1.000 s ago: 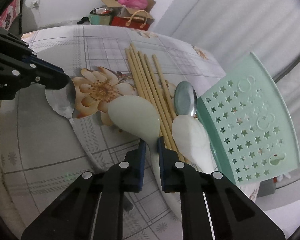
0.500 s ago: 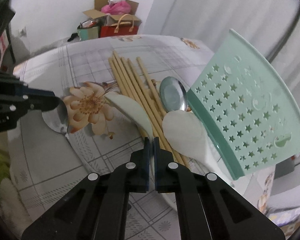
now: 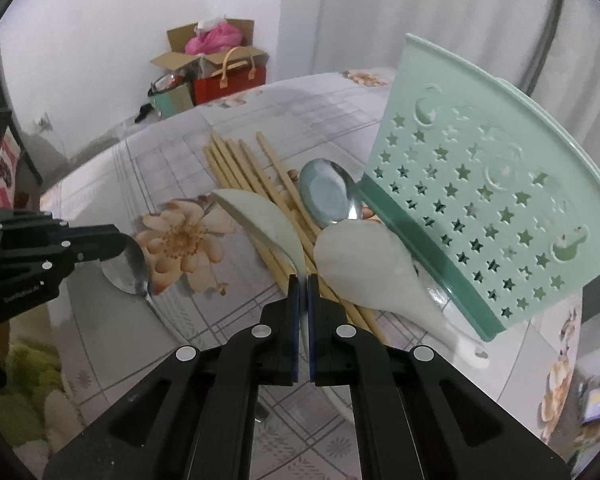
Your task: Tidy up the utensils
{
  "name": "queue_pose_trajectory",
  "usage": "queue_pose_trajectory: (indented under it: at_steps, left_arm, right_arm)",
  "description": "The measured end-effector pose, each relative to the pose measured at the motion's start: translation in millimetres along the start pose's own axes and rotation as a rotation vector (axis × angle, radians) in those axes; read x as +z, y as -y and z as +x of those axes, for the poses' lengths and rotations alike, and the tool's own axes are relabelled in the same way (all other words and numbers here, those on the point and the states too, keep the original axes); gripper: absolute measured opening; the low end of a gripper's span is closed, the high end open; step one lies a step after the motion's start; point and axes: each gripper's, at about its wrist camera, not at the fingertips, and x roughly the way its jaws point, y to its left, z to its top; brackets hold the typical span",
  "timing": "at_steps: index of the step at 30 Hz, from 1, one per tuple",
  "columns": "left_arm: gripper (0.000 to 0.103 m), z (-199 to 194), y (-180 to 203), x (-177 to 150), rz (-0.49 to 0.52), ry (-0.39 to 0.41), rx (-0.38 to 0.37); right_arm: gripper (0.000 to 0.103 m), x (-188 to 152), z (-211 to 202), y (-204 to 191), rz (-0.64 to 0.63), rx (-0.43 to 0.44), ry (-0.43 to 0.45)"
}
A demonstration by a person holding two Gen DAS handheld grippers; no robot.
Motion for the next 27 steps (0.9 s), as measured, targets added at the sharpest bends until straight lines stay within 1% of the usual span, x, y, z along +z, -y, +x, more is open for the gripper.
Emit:
queue_pose_trajectory:
  at_steps: [7, 11, 14, 17, 20, 24, 27]
  left_arm:
    - [0.001, -37, -2, 13, -0.035, 0.113, -0.116]
    - [0.001, -62, 1, 27, -0.035, 0.170, -0.149]
    - [0.002, -79, 8, 38, -0.015, 0.210, -0.149]
    - [0.002, -99, 13, 56, 0.002, 0.270, -0.162]
    - [0.002, -114, 17, 76, 0.007, 0.316, -0.200]
    - [0.002, -130, 25, 117, 0.024, 0.401, -0.231]
    - [0.002, -138, 32, 152, 0.031, 0.474, -0.280]
  right_arm:
    - [0.002, 3, -23, 19, 0.103, 0.052, 0.071]
    - [0.002, 3, -45, 33, 0.156, 0.081, 0.139]
    - [0.002, 1, -65, 47, 0.195, 0.099, 0.200]
    - [0.002, 1, -82, 62, 0.234, 0.113, 0.259]
    - [0.002, 1, -99, 77, 0.275, 0.123, 0.320]
    - [0.002, 0, -122, 100, 0.332, 0.148, 0.407]
    - [0.002, -1, -140, 118, 0.381, 0.166, 0.482]
